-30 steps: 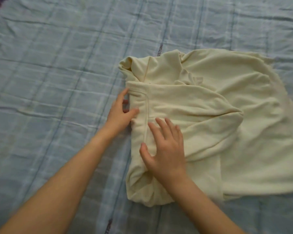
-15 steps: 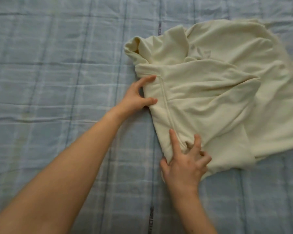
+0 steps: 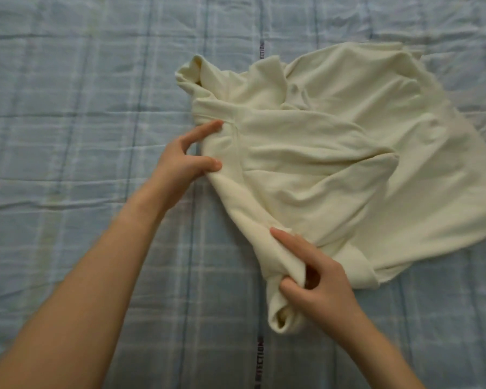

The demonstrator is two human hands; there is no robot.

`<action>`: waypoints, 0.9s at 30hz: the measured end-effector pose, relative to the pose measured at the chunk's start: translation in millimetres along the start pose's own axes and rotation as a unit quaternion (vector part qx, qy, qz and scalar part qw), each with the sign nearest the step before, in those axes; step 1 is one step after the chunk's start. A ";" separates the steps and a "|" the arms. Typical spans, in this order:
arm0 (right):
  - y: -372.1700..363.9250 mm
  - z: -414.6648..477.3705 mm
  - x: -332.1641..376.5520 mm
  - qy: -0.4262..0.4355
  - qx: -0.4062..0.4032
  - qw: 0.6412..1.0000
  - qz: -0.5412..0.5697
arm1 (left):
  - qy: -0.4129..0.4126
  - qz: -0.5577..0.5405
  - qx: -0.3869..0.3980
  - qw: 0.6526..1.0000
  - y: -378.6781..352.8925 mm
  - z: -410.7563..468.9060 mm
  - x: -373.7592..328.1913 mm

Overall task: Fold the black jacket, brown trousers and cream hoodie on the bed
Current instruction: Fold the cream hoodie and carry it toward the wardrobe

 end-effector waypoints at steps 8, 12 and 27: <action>54.0 -13.8 19.3 0.002 -0.015 0.992 0.122 | -0.048 -0.032 0.040 0.998 -51.2 0.1 -53.6; 131.1 -28.3 41.9 0.037 -0.044 0.993 0.100 | -0.075 -0.049 0.060 0.994 -116.9 25.9 -88.6; 351.6 -36.7 -46.2 0.051 0.008 0.999 0.018 | -0.046 -0.037 0.060 0.996 -343.0 172.4 -54.4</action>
Point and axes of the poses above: each hand's wrist, its own z-axis towards the middle knuckle, its own y-axis out of the back of the hand, x = y × z, the point moved 6 cm from there along z, towards the middle knuckle, and after that the axes turned 11 degrees about x, right-handed, at the moved point
